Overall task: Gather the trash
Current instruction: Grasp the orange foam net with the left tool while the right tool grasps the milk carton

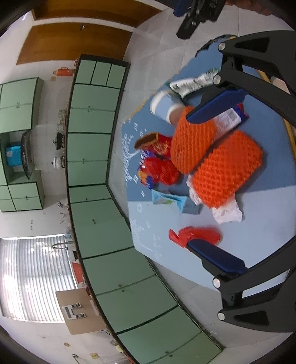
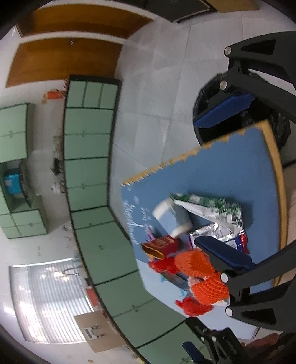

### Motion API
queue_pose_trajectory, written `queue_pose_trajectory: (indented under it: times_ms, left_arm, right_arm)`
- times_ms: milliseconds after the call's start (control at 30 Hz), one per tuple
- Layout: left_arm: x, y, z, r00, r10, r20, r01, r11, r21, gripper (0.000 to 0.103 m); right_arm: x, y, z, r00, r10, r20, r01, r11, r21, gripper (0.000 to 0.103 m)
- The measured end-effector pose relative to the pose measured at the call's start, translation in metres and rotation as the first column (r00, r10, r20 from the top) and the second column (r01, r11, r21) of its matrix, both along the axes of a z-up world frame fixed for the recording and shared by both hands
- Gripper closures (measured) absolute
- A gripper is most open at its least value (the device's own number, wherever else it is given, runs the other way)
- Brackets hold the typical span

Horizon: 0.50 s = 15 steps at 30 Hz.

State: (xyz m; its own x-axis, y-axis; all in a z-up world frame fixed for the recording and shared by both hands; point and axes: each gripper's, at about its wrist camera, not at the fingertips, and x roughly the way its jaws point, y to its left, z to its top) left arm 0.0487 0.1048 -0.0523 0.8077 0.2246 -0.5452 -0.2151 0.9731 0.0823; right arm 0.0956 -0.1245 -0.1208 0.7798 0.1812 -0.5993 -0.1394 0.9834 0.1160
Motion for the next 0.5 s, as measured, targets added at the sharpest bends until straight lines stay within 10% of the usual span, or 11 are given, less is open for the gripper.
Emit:
queue_pose_trajectory:
  times_ms: [500]
  left_arm:
    - [0.009,0.039,-0.044,0.995,0.041,-0.087,-0.045,0.998,-0.05,0.005]
  right_arm:
    - [0.07,0.043,-0.074,0.979,0.028,-0.201,-0.036,0.999,-0.035,0.019]
